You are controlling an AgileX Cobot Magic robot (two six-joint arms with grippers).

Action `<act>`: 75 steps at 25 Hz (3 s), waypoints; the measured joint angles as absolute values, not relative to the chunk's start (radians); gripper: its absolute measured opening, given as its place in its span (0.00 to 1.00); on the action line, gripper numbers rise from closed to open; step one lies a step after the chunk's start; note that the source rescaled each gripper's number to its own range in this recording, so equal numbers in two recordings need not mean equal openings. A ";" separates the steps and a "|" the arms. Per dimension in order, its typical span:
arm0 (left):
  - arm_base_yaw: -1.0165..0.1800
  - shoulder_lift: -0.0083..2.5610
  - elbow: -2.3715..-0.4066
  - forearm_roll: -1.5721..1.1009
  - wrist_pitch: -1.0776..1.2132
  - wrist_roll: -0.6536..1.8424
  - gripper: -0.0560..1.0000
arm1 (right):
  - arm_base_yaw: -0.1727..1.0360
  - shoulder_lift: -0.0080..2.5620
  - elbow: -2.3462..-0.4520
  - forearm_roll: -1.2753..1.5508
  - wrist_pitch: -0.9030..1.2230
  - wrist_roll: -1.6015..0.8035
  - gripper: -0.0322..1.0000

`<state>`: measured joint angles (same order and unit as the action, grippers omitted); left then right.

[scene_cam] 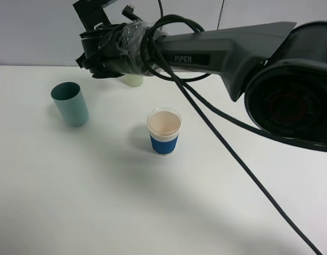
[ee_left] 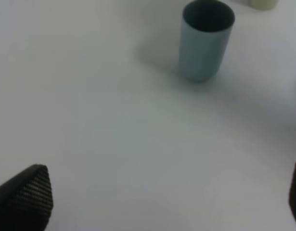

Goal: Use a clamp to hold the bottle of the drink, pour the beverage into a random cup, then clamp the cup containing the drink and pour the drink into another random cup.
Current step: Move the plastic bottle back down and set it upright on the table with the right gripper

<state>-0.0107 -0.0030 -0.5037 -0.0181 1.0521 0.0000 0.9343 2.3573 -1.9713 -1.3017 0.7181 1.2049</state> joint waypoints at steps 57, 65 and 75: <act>-0.011 -0.003 -0.504 -0.015 1.052 -0.006 1.00 | 0.434 1.782 -1.085 -0.237 -0.048 0.237 0.03; -0.011 -0.003 -0.504 -0.015 1.052 -0.007 1.00 | 0.381 1.782 -0.984 -0.238 -0.185 0.211 0.03; -0.011 -0.003 -0.504 -0.015 1.052 -0.007 1.00 | 0.377 1.880 -0.981 -0.234 -0.283 -0.045 0.03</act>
